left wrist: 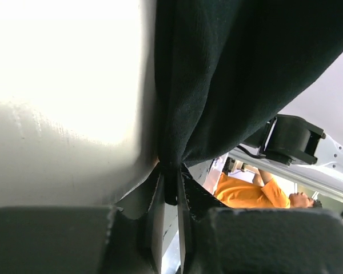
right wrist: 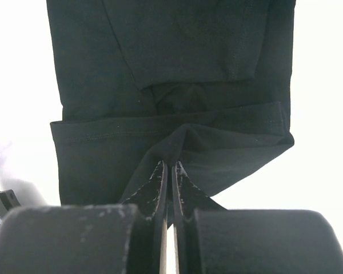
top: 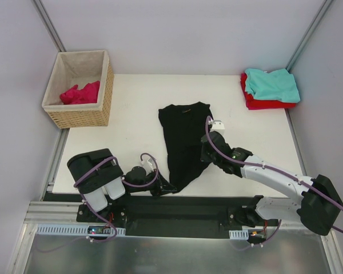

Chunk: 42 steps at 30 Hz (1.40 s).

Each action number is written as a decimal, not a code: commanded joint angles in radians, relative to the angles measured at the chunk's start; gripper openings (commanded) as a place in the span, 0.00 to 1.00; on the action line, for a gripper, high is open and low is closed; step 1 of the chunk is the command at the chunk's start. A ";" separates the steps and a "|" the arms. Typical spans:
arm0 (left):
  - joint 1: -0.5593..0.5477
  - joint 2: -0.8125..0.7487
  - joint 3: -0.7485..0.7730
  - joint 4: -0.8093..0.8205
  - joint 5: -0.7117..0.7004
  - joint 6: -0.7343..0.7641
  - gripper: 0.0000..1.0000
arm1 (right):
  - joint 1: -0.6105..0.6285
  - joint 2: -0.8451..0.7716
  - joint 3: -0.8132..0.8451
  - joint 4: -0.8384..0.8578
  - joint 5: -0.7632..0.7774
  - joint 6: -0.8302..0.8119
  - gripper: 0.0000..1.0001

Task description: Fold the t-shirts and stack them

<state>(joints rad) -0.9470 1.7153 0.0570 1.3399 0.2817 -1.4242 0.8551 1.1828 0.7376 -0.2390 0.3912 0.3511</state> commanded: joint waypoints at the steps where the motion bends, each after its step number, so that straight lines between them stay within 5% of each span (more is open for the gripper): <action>1: 0.016 0.006 -0.221 0.243 -0.024 0.015 0.03 | -0.004 -0.020 0.003 0.029 0.008 0.006 0.01; 7: 0.082 -0.084 -0.197 0.177 0.045 0.054 0.00 | -0.004 -0.035 0.020 0.017 0.021 -0.011 0.01; 10: 0.105 -0.238 -0.142 -0.031 0.085 0.094 0.00 | -0.004 -0.048 0.032 0.001 0.037 -0.020 0.01; 15: 0.113 -0.695 0.126 -0.835 0.018 0.310 0.00 | -0.005 -0.068 0.026 -0.009 0.057 -0.023 0.01; 18: 0.157 -0.810 0.225 -0.991 0.019 0.396 0.01 | -0.004 -0.078 0.017 -0.008 0.060 -0.017 0.01; 32: 0.252 -0.505 0.262 -0.848 0.096 0.438 0.00 | -0.039 -0.155 0.000 -0.049 0.127 -0.023 0.01; 42: 0.320 -0.497 0.349 -0.906 0.123 0.482 0.00 | -0.103 -0.126 -0.001 -0.019 0.083 -0.040 0.01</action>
<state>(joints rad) -0.6506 1.2377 0.3618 0.4633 0.3889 -0.9833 0.7689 1.0546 0.7376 -0.2932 0.4599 0.3302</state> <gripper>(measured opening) 0.075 0.023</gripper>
